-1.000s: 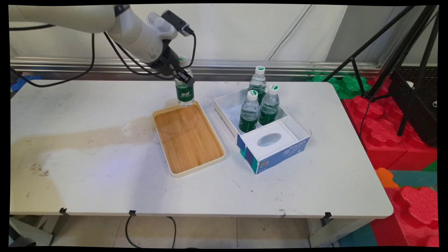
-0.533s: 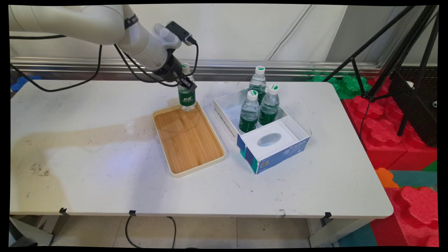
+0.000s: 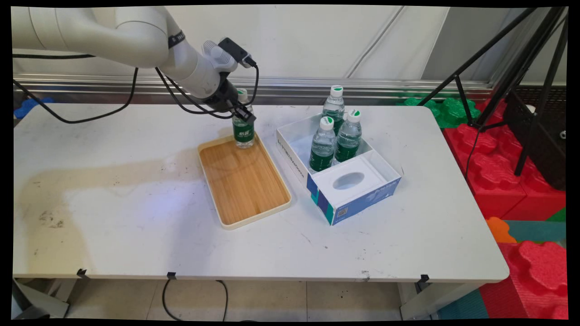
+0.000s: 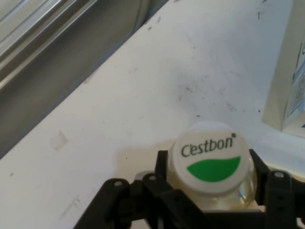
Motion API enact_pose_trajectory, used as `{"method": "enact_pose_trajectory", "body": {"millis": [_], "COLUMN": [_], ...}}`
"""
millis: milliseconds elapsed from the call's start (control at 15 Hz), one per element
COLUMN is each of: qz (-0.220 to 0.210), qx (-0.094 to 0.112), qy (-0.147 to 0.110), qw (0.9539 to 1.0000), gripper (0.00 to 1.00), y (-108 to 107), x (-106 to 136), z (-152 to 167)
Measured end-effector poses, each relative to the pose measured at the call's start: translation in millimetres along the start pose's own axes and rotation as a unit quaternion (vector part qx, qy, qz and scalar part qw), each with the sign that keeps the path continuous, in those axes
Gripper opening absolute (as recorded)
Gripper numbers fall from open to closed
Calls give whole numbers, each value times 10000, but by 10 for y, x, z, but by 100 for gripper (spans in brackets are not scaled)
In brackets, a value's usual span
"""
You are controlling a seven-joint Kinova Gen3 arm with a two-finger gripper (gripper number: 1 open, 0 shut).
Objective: Place the picked object on the tray
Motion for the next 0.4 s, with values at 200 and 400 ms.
{"method": "enact_pose_trajectory", "body": {"millis": [200,400], "qz": [11,13], "qx": [-12,-8], "qy": [-23,-37], "qw": [10000,10000], "gripper": [0,100], "y": [5,10], "x": [-32,-63], "z": [28,10]}}
